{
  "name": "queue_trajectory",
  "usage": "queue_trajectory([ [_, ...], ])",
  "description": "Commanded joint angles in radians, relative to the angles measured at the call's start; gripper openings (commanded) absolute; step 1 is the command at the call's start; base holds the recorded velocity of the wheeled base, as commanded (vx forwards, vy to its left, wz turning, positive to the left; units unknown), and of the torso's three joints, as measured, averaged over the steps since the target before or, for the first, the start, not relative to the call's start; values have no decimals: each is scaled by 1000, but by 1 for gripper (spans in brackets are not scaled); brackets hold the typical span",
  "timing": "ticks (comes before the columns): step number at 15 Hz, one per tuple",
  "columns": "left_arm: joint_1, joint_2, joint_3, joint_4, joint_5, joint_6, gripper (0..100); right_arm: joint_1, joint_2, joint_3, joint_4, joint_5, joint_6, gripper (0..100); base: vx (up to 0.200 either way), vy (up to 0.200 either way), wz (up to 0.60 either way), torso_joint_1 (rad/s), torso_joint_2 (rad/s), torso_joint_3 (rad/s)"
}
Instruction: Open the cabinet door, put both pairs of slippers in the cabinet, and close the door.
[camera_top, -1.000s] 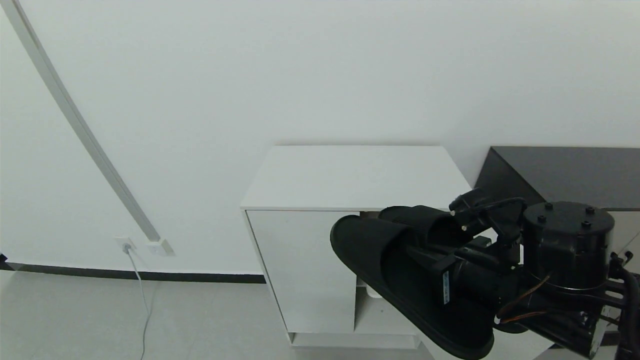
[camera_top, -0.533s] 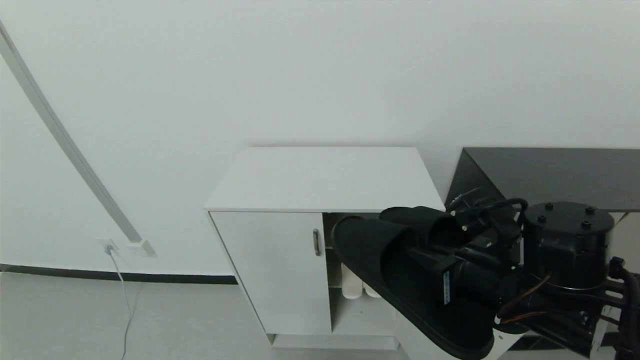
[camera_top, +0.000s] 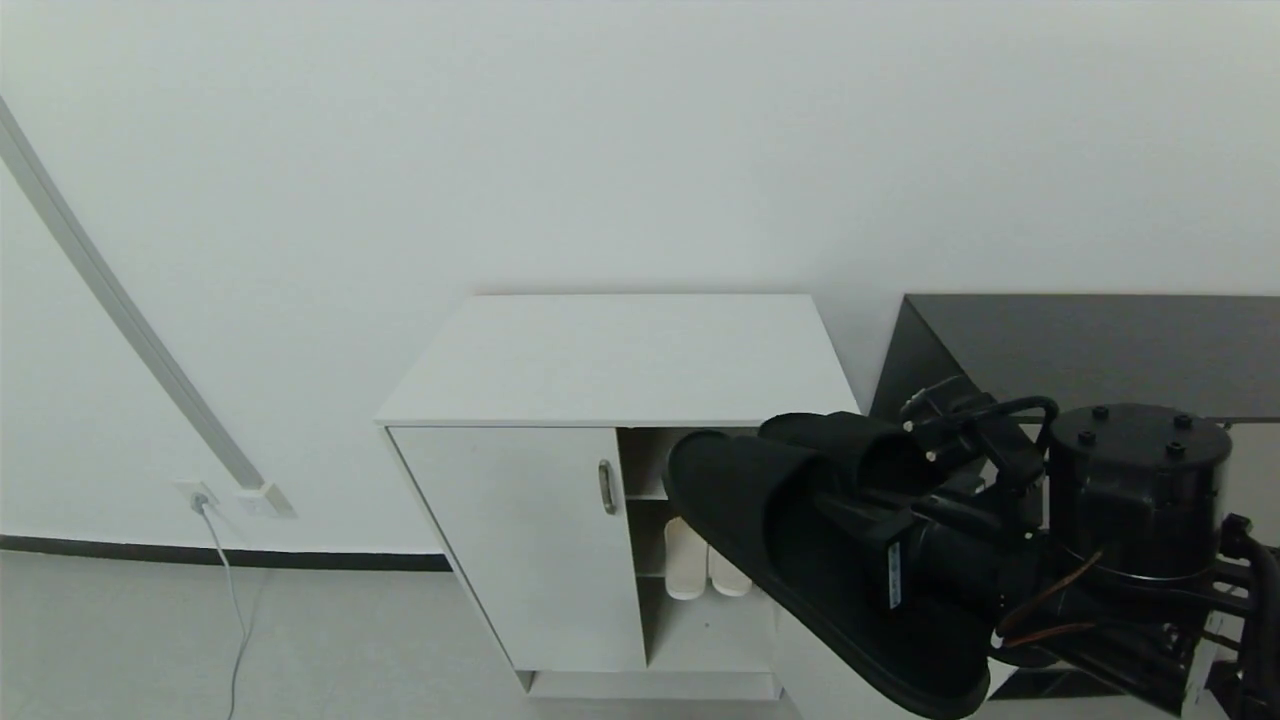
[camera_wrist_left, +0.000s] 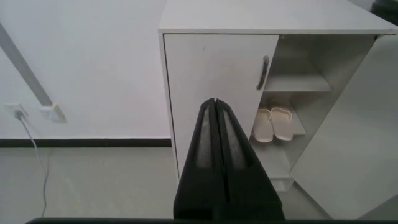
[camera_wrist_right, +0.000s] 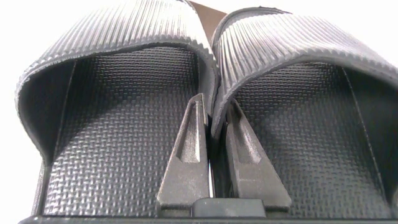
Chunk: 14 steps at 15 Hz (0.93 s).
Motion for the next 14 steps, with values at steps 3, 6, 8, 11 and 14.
queue_trajectory([
  [3, 0, 0, 0, 0, 1, -1, 0, 0, -1, 0, -1, 0, 0, 0, 0, 0, 0, 0, 0, 0],
  [6, 0, 0, 0, 0, 1, -1, 0, 0, -1, 0, -1, -2, 0, 0, 0, 0, 0, 0, 0, 0],
  [8, 0, 0, 0, 0, 1, -1, 0, 0, -1, 2, -1, 0, 0, 0, 0, 0, 0, 0, 0, 0],
  [11, 0, 0, 0, 0, 1, -1, 0, -2, -1, 22, -2, -2, -45, 0, 0, 0, 0, 0, 0, 0],
  [14, 0, 0, 0, 0, 1, -1, 0, -2, 0, 28, -2, 0, -55, 0, 0, 0, -600, -25, 41, 32],
])
